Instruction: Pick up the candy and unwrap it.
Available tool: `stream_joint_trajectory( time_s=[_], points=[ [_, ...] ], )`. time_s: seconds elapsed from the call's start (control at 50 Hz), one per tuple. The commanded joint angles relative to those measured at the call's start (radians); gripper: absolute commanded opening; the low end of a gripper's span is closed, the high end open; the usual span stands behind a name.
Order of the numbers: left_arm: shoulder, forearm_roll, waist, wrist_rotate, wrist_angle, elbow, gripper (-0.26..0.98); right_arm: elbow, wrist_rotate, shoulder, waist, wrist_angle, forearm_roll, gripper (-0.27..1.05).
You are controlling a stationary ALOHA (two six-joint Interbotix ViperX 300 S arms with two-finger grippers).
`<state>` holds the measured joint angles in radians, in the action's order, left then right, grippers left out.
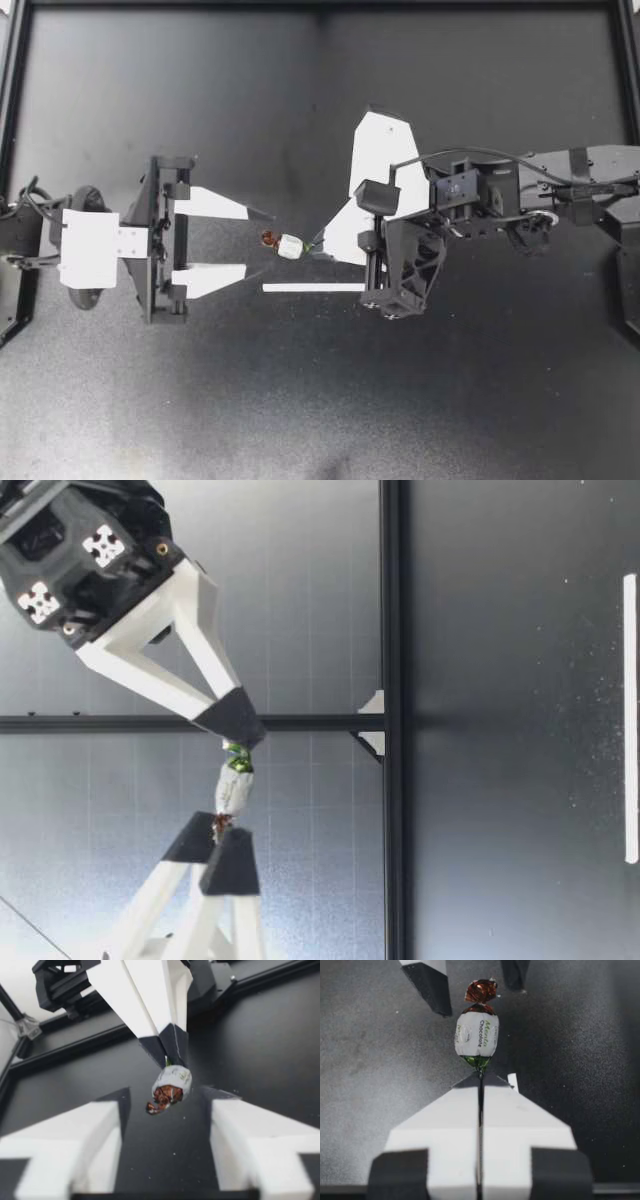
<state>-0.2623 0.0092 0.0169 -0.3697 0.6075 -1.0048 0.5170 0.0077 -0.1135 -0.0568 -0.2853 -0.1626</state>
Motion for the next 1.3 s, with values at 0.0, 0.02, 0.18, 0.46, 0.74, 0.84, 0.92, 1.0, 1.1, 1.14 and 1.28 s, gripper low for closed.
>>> stream_joint_trajectory(
  time_s=[0.0, 0.02, 0.18, 0.46, 0.74, 0.84, 0.92, 1.0, 1.1, 1.14, 1.28],
  points=[
    [-0.009, 0.0, 0.0, -0.002, 0.008, 0.025, 0.29, -0.02, -0.002, -0.017, 0.006, 0.003, -0.003, -0.2],
    [-0.009, 0.0, 0.0, -0.002, 0.008, 0.025, 0.26, -0.02, -0.002, -0.017, 0.006, 0.003, -0.003, -0.2],
    [-0.012, -0.003, 0.002, 0.002, 0.008, 0.014, -0.03, -0.02, -0.002, -0.021, 0.006, 0.002, -0.003, -0.2],
    [-0.032, -0.031, 0.002, 0.02, 0.008, -0.003, -0.16, -0.002, -0.002, -0.049, 0.006, 0.018, -0.003, -0.2],
    [-0.049, -0.038, 0.0, 0.04, 0.008, -0.011, -0.16, 0.069, 0.0, -0.1, 0.011, 0.072, -0.008, -0.2],
    [-0.048, -0.038, 0.002, 0.046, 0.008, -0.009, -0.16, 0.087, 0.0, -0.117, 0.011, 0.097, -0.009, -0.2],
    [-0.048, -0.038, 0.002, 0.054, 0.008, -0.008, -0.16, 0.094, -0.002, -0.12, 0.012, 0.11, -0.009, -0.2],
    [-0.048, -0.038, 0.0, 0.058, 0.005, -0.008, -0.16, 0.094, -0.005, -0.117, 0.012, 0.121, -0.008, -0.2],
    [-0.043, -0.038, 0.002, 0.06, 0.008, 0.003, -0.16, 0.087, -0.012, -0.11, 0.012, 0.153, 0.0, -0.2],
    [-0.035, -0.038, 0.002, 0.058, 0.008, 0.012, -0.16, 0.083, -0.015, -0.107, 0.012, 0.175, 0.006, -0.2],
    [-0.012, -0.038, 0.0, 0.061, 0.008, 0.034, -0.16, 0.061, -0.028, -0.091, 0.012, 0.221, 0.035, -0.2]
  ],
)
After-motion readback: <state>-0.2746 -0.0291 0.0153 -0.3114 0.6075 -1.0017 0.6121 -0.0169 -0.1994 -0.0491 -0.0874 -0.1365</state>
